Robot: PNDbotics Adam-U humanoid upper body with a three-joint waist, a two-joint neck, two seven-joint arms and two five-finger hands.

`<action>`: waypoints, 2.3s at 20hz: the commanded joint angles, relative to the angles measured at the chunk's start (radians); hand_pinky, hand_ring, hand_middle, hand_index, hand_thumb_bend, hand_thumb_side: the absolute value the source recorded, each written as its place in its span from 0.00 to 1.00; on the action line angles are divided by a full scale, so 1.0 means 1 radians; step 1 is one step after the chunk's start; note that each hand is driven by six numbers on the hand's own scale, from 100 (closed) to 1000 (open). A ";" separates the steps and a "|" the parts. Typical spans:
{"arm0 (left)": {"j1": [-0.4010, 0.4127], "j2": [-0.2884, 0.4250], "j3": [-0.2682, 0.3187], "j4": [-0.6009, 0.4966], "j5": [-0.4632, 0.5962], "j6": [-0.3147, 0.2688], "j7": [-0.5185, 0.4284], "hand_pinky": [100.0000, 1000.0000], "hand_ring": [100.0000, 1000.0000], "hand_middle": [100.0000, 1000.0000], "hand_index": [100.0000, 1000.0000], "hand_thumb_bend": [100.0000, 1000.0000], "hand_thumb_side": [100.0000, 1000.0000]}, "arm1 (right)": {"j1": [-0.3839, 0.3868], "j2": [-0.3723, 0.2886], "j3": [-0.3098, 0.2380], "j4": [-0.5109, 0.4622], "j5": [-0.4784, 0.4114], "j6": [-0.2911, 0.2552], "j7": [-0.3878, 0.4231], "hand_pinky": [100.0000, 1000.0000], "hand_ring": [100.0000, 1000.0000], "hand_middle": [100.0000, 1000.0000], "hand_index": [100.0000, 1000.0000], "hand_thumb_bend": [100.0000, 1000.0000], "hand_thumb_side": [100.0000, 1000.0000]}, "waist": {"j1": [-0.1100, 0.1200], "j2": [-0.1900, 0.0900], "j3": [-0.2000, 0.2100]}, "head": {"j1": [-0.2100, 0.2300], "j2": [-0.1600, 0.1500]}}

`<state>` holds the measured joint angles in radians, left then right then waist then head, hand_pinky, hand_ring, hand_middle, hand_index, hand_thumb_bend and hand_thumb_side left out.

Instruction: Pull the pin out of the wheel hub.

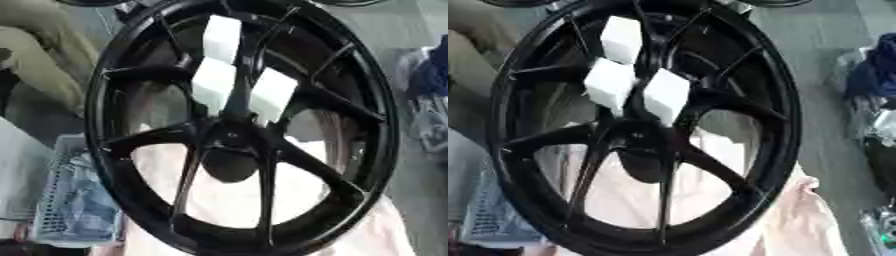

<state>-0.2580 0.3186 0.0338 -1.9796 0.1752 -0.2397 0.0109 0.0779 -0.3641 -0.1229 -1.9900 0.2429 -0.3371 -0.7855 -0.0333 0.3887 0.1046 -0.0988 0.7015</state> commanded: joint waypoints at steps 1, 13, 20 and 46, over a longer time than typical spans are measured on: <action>-0.012 0.046 -0.002 -0.020 -0.009 -0.008 -0.005 0.84 0.66 0.62 0.70 0.00 0.64 | 0.002 -0.016 -0.007 -0.010 -0.003 -0.004 -0.002 0.56 0.73 0.64 0.78 0.00 0.21 | 0.002 -0.027 -0.003 | 0.001 0.002; -0.104 0.425 -0.069 -0.020 -0.179 -0.012 -0.070 0.81 0.67 0.64 0.73 0.00 0.58 | 0.015 -0.030 -0.009 -0.010 -0.009 -0.002 0.000 0.56 0.73 0.64 0.78 0.00 0.21 | 0.025 -0.053 -0.009 | 0.001 0.022; -0.203 0.602 -0.130 -0.020 -0.211 0.041 -0.237 0.80 0.67 0.64 0.74 0.00 0.56 | 0.023 -0.036 -0.008 -0.010 -0.014 0.000 0.004 0.56 0.73 0.64 0.78 0.00 0.20 | 0.030 -0.066 -0.015 | 0.002 0.030; -0.674 0.711 -0.382 0.008 -0.199 0.295 -0.695 0.83 0.75 0.73 0.80 0.00 0.56 | 0.038 -0.034 0.012 -0.010 -0.025 0.013 0.023 0.55 0.73 0.64 0.77 0.00 0.22 | 0.039 -0.076 -0.046 | 0.009 0.032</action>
<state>-0.9122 1.0119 -0.3427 -1.9746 -0.0266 0.0392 -0.6681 0.1153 -0.3752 -0.1100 -1.9898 0.2241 -0.3243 -0.7636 0.0052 0.3374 0.0596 -0.0897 0.7340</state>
